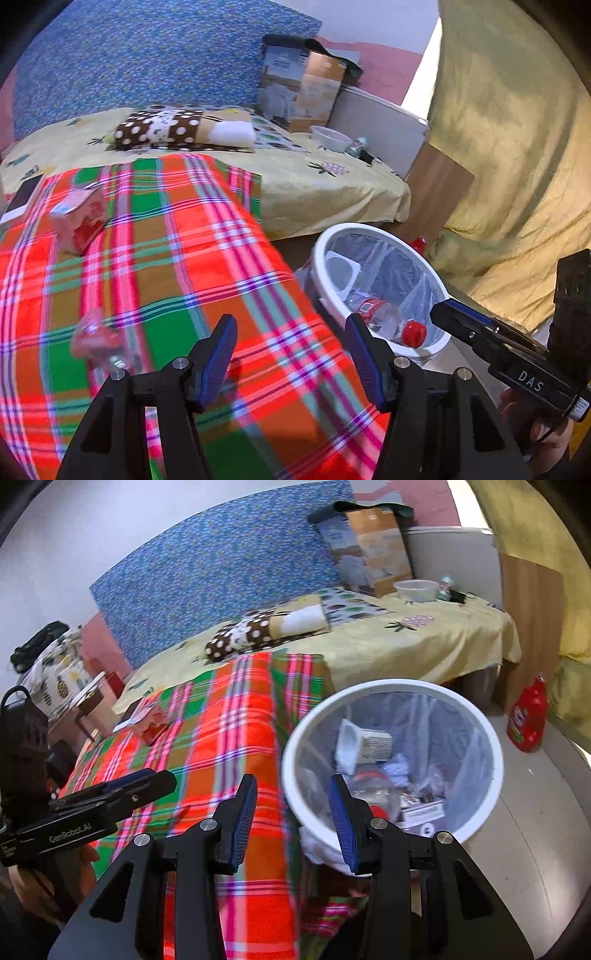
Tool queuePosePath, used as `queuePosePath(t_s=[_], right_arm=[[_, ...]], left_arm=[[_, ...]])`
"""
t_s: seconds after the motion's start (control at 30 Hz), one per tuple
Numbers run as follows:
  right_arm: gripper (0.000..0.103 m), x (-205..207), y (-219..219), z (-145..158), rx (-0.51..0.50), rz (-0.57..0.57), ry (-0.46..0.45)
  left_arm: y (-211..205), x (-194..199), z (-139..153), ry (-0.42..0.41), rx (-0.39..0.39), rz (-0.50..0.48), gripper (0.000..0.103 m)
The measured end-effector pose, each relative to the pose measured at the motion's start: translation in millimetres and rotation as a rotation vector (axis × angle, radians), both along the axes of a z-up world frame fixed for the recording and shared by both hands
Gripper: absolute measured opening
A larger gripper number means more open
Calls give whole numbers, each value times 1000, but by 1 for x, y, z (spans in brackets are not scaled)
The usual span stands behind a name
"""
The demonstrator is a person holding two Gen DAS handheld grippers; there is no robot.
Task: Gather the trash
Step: 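Move both open tools back over the bed toward the remaining trash, then grasp the clear cup with red wrapper using the right tool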
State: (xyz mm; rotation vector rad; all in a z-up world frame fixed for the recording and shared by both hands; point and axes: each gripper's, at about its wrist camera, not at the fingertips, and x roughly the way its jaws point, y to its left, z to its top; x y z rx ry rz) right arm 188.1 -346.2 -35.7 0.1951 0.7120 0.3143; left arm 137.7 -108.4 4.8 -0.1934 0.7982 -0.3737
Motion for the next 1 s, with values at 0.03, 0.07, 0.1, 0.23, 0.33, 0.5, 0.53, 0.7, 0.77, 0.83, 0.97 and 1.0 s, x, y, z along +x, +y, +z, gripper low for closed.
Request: queuePosePath(t_s=[0.03, 0.07, 0.1, 0.23, 0.33, 0.5, 0.53, 0.7, 0.77, 0.83, 0.97, 1.0], right_arm=[[42, -1, 3, 0, -1, 7, 0], [42, -2, 6, 1, -2, 15, -1], [42, -3, 9, 1, -4, 23, -2], [42, -7, 23, 4, -8, 57, -8], [42, -9, 32, 4, -9, 83, -9], [42, -11, 49, 5, -10, 124, -6], [42, -12, 52, 5, -11, 132, -7], [42, -16, 71, 6, -15, 190, -10], [42, -16, 78, 6, -17, 213, -9], [42, -17, 85, 5, -19, 232, -7], [42, -16, 99, 4, -26, 271, -1], [42, -16, 102, 4, -28, 279, 1]], left_arm=[[6, -3, 0, -2, 0, 13, 60], [10, -5, 1, -3, 1, 23, 60], [15, -8, 1, -5, 1, 36, 60], [34, -17, 0, -2, -1, 76, 60], [49, -23, -1, 0, -2, 111, 60], [68, -34, -3, -2, 4, 153, 60], [71, -36, -4, -2, 6, 163, 60], [91, -44, -6, 6, 22, 218, 60], [98, -48, -7, 10, 31, 239, 60], [107, -51, -8, 13, 36, 255, 60], [122, -57, -9, 15, 41, 290, 60], [125, -58, -8, 14, 42, 297, 60]])
